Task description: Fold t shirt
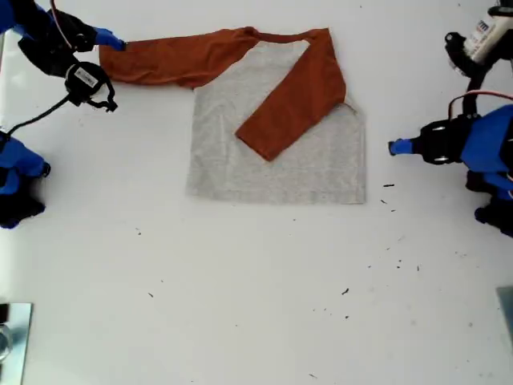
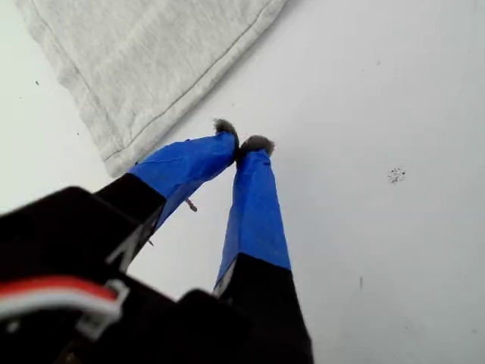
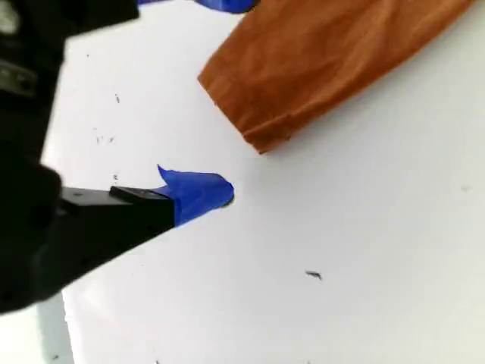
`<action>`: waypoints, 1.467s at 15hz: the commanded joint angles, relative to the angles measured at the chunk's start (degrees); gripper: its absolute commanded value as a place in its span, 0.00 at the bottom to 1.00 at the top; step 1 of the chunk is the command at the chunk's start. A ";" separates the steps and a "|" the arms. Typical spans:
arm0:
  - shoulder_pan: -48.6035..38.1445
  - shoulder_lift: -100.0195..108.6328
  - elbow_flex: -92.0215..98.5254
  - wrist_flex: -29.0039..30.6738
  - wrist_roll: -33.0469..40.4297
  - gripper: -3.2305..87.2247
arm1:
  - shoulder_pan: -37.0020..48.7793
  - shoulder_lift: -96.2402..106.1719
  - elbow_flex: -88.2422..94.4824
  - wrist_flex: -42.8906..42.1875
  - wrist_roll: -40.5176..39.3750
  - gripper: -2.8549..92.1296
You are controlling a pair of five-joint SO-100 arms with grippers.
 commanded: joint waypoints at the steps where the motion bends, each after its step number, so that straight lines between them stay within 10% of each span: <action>1: -4.57 -4.22 -0.79 -4.39 3.34 0.25 | -0.35 0.88 2.72 0.00 0.44 0.07; 4: -5.27 -11.78 -2.20 -10.28 5.80 0.04 | -0.35 0.88 2.72 0.09 0.79 0.07; 9: 1.41 7.38 -3.16 -3.08 4.83 0.03 | -0.70 0.88 2.81 0.53 1.58 0.07; 14: 38.85 10.72 -27.16 -0.97 -7.91 0.03 | -0.18 0.88 2.90 0.44 1.58 0.07; 15: 47.99 -1.76 -44.03 -0.44 -5.01 0.08 | -0.18 0.88 2.90 0.44 1.67 0.07; 16: 55.72 -14.77 -65.04 1.93 0.35 0.38 | -0.09 0.88 2.90 0.44 1.76 0.07; 17: 60.73 -21.45 -78.05 2.64 4.22 0.49 | -0.09 0.88 2.90 0.53 1.85 0.07; 19: 59.06 -16.26 -72.42 4.83 1.76 0.11 | -0.26 0.88 2.90 0.62 2.02 0.07; 22: 52.91 -2.20 -54.40 8.79 0.35 0.15 | -0.35 0.88 2.90 0.62 1.93 0.07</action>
